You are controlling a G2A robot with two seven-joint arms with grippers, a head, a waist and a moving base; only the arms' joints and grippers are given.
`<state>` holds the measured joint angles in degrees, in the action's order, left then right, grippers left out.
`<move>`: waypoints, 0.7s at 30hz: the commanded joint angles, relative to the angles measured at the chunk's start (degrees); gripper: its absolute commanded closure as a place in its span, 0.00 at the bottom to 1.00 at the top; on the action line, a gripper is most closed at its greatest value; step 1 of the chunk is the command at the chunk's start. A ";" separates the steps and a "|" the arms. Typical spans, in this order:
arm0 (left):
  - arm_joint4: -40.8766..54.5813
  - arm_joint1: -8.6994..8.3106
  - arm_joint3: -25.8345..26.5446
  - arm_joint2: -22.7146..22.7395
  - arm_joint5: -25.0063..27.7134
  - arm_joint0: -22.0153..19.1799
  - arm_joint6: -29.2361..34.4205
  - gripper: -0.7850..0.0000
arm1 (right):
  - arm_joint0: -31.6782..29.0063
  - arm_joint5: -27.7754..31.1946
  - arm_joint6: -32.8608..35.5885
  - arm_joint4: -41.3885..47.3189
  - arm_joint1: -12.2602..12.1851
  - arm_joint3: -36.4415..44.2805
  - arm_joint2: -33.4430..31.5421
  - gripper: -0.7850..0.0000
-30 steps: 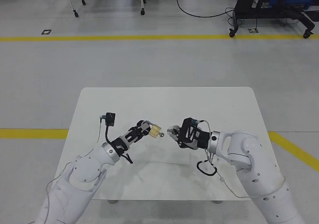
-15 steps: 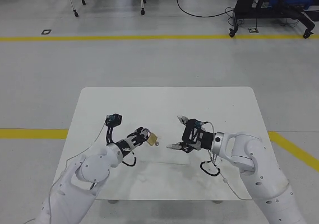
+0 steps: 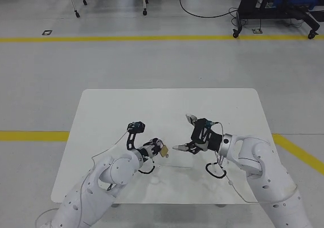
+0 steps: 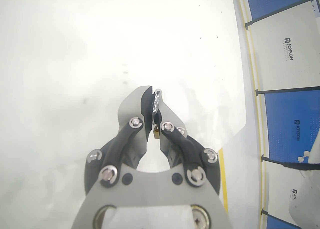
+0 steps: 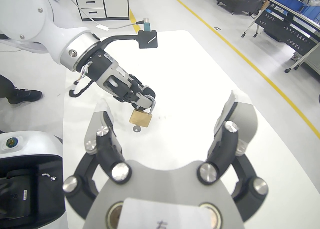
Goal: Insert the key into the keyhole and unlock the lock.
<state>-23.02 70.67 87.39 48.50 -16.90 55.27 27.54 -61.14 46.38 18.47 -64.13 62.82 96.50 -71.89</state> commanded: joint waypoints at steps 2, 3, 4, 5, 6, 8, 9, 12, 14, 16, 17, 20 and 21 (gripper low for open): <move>-0.91 0.48 -1.49 -0.40 -0.44 -0.65 -1.52 1.00 | 0.00 0.00 0.00 0.00 0.00 0.00 0.00 0.00; -0.94 0.57 -1.87 -0.17 -0.56 -0.68 -2.10 1.00 | 0.00 0.00 0.00 0.00 0.00 0.00 0.00 0.00; -1.12 0.62 -2.26 0.12 -0.78 -0.60 -2.75 1.00 | 0.00 0.00 0.00 0.00 0.00 0.00 0.00 0.00; -1.16 0.66 -2.59 0.41 -0.97 -0.45 -3.20 1.00 | 0.00 0.00 0.00 0.00 0.00 0.00 0.00 0.00; -1.30 0.68 -2.97 0.66 -1.05 -0.28 -3.62 1.00 | 0.00 0.00 0.00 0.00 0.00 0.00 0.00 0.00; -2.10 0.76 -4.08 0.82 -1.38 -0.05 -4.18 1.00 | 0.00 0.00 0.00 0.00 0.00 0.00 0.00 0.00; -2.40 0.84 -4.76 0.79 -1.43 0.00 -4.46 1.00 | 0.00 0.00 0.00 0.00 0.00 0.00 0.00 0.00; -1.94 1.20 -7.14 1.04 -1.37 -0.36 -5.08 1.00 | 0.00 0.00 0.00 0.00 0.00 0.00 0.00 0.00; -1.59 1.47 -8.21 1.11 -1.35 -0.65 -5.43 0.90 | 0.00 0.00 0.00 0.00 0.00 0.00 0.00 0.00; -1.26 1.65 -8.71 1.37 -1.26 -0.63 -5.69 0.28 | 0.00 0.00 0.00 0.00 0.00 0.00 0.00 0.00; -1.29 1.68 -8.81 1.62 -1.31 -0.53 -5.98 0.00 | 0.00 0.00 0.00 0.00 0.00 0.00 0.00 0.00; -1.66 1.68 -8.76 2.28 -1.41 0.10 -6.06 0.00 | 0.00 0.00 0.00 0.00 0.00 0.00 0.00 0.00; -1.82 1.65 -8.63 2.54 -1.50 0.39 -6.05 0.00 | 0.00 0.00 0.00 0.00 0.00 0.00 0.00 0.00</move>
<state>-24.57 72.36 78.61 50.75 -18.30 55.31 21.47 -61.14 46.38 18.47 -64.13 62.82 96.50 -71.89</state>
